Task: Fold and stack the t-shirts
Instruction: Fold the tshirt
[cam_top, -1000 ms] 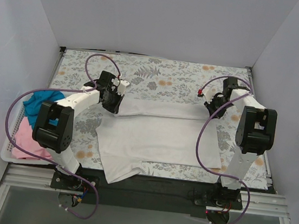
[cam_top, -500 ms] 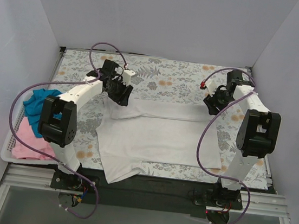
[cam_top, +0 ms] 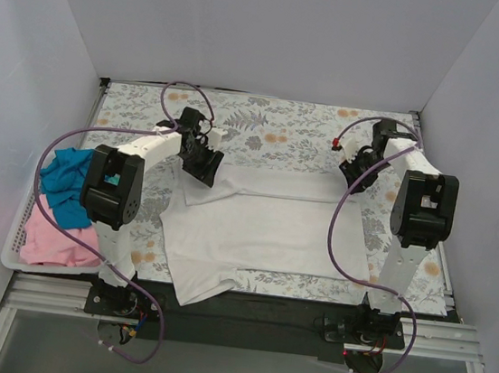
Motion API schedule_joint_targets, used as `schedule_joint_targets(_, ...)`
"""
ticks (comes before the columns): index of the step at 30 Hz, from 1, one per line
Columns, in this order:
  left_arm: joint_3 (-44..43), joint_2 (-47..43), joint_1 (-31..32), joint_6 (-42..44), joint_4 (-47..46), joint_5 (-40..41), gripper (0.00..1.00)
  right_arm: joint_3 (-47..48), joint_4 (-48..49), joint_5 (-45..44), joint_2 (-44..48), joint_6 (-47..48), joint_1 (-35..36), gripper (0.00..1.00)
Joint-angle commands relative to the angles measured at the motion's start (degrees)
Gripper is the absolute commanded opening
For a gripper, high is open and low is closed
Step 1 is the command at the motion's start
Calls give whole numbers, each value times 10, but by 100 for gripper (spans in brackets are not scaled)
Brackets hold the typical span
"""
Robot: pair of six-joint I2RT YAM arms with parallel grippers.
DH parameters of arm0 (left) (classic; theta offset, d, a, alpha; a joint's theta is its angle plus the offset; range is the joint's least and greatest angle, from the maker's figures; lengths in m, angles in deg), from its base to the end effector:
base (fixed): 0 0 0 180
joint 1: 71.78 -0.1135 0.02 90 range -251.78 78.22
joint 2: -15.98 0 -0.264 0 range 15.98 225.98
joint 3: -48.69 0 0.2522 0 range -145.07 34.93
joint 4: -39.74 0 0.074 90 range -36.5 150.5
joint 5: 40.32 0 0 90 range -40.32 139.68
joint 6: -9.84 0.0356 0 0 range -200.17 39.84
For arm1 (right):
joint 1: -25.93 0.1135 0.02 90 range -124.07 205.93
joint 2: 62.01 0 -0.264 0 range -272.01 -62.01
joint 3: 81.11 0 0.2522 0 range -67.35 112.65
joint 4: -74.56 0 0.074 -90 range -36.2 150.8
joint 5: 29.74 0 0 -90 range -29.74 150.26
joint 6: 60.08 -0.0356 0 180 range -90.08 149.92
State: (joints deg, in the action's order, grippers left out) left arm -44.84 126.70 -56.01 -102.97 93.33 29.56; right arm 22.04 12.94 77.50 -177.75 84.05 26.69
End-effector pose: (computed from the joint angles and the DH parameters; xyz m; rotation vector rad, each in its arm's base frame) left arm 0.3717 -0.1177 0.1844 -0.0902 2.8726 -0.6417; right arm 0.4100 0.0160 0.1924 -1.3213 2.4185 0.2016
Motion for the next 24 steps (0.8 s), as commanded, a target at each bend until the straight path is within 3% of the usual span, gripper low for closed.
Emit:
schedule_joint_targets(1, 21, -31, 6, 11, 15, -1, 45, 4, -16, -23, -15, -2, -2, 40)
schedule_joint_targets(8, 51, -51, 21, 43, 44, -18, 34, -4, -16, -30, -12, 2, -1, 39)
schedule_joint_targets(12, 71, -73, 36, 59, 46, -31, 17, -8, -17, -31, -7, 4, -2, 38)
schedule_joint_targets(22, 140, -166, 80, 101, -6, -4, 11, -35, -19, -37, 11, 12, -2, 35)
schedule_joint_targets(24, 132, -169, 81, 89, -17, -5, 18, -35, -20, -33, 16, 12, -2, 34)
